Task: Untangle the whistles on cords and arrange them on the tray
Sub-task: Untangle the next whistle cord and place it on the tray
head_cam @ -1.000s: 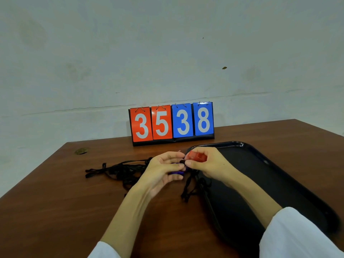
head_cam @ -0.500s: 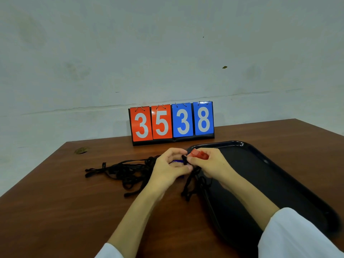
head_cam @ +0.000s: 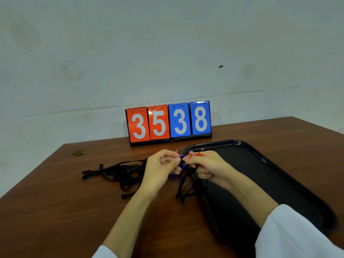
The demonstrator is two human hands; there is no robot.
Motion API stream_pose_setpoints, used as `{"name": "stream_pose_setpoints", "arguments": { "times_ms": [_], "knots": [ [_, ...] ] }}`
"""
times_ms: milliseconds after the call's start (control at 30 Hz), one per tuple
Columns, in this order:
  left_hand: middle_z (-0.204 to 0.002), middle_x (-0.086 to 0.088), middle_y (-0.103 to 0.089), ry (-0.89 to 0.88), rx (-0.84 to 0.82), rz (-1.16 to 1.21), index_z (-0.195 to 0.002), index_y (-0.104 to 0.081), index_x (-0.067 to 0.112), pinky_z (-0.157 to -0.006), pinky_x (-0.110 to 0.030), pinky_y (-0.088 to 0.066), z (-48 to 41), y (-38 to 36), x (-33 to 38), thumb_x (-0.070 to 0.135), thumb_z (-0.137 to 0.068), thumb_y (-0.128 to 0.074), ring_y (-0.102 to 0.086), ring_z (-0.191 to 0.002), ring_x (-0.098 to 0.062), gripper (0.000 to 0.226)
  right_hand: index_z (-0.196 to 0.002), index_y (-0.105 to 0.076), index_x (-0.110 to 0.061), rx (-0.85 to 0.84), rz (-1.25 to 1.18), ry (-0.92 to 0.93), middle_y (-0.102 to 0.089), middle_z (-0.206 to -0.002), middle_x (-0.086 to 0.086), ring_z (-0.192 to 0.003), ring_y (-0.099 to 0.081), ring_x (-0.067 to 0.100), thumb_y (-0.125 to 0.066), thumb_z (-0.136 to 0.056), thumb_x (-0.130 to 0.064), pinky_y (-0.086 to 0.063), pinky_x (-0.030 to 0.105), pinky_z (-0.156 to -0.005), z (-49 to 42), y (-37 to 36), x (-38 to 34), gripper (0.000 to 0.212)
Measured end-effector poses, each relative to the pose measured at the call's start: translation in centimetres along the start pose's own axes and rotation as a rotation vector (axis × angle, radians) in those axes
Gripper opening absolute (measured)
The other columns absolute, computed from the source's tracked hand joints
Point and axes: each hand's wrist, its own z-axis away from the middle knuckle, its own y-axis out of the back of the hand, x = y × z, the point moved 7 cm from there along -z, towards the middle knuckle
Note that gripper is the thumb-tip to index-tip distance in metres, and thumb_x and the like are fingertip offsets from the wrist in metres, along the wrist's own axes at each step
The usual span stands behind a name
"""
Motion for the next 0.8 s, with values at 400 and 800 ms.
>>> {"name": "stream_pose_setpoints", "arguments": {
  "times_ms": [400,800],
  "knots": [
    [-0.079,-0.011,-0.058,0.394,-0.126,0.155,-0.086,-0.066,0.001,-0.059,-0.024,-0.048,0.2,-0.9,-2.3,-0.007,-0.083,-0.053,-0.053,-0.063,-0.014,0.016,-0.097,-0.067,-0.006,0.002,0.287,0.065,-0.052,-0.060,-0.001,-0.039,-0.038,0.003,-0.063,-0.084,-0.013,-0.030,0.015,-0.039,-0.4,-1.0,0.4,0.015],
    [-0.077,-0.011,-0.065,0.321,-0.314,0.441,-0.095,-0.057,0.003,-0.065,-0.026,-0.057,0.5,-2.2,-1.3,0.011,-0.095,-0.049,-0.069,-0.075,-0.021,0.011,-0.077,-0.063,-0.017,0.242,0.506,0.288,-0.061,-0.070,-0.002,-0.065,-0.055,0.007,-0.062,-0.086,-0.024,-0.043,0.019,-0.062,-0.4,0.6,-1.3,0.012]
  ]
}}
